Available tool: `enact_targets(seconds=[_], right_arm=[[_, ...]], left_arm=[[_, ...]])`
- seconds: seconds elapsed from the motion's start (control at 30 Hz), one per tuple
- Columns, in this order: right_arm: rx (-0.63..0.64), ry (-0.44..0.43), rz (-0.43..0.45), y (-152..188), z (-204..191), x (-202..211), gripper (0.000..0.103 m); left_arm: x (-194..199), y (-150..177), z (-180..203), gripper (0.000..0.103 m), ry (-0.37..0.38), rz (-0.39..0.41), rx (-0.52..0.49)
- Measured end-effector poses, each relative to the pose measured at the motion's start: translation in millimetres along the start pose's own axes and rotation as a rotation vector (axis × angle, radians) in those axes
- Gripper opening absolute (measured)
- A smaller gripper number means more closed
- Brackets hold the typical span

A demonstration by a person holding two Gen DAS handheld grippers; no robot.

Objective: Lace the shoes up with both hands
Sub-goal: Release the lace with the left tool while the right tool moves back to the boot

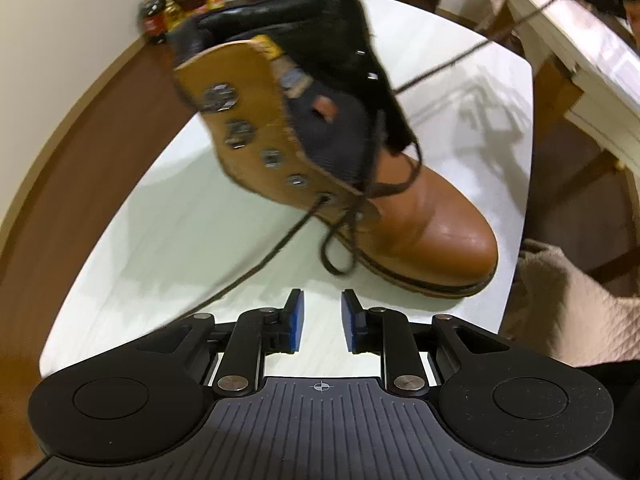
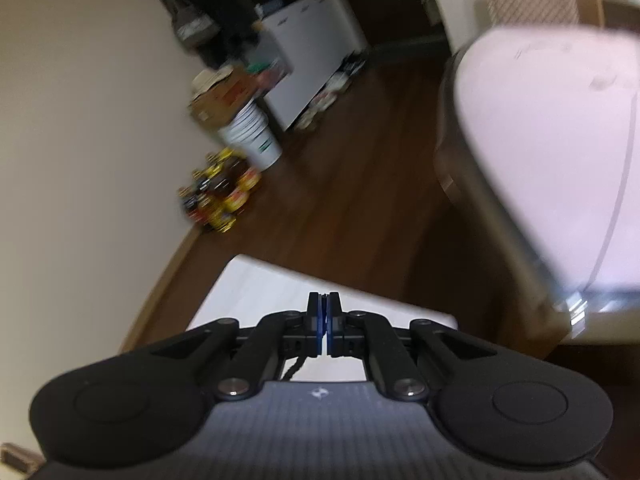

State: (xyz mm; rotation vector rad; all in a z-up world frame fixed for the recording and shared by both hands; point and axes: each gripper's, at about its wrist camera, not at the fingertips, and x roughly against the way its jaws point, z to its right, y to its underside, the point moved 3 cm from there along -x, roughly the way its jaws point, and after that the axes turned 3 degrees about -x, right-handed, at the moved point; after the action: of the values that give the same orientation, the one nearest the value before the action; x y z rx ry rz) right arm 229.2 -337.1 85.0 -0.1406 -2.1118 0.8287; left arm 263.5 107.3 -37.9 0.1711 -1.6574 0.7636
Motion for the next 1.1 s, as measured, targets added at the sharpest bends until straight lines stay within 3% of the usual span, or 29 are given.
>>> enact_targets(seconds=[0.13,0.4,0.5,0.57,0.67,0.73,0.83,1.0,1.1], right_arm=[[0.030,0.044,0.044,-2,20,15,0.003],[0.057,0.090,0.209,-46,28,57,0.002],[0.040,0.054,0.204,-52,24,56,0.002],[-0.001,-0.041,0.158,-44,14,51,0.002],[-0.007,-0.208,0.044,-14,-19,40,0.003],[0.066,-0.321,-0.035,18,-59,32,0.003],[0.336,-0.479,-0.170,93,-144,24,0.003],[0.686,-0.581,-0.356,214,-233,10,0.003],[0.819,-0.584,-0.407,273,-260,3,0.003]], left_arm=[[6,-1,-1,0.022,-0.048,0.024,-0.031],[6,-3,-15,0.022,-0.114,0.026,-0.042],[12,-2,-16,0.022,-0.110,0.039,-0.025],[19,1,-15,0.022,-0.092,0.051,-0.007],[30,6,-12,0.022,-0.073,0.073,-0.018],[39,10,-11,0.022,-0.056,0.093,-0.036],[51,20,-10,0.022,-0.024,0.121,-0.090],[61,44,-12,0.022,0.025,0.152,-0.171],[62,55,-13,0.022,0.070,0.165,-0.202]])
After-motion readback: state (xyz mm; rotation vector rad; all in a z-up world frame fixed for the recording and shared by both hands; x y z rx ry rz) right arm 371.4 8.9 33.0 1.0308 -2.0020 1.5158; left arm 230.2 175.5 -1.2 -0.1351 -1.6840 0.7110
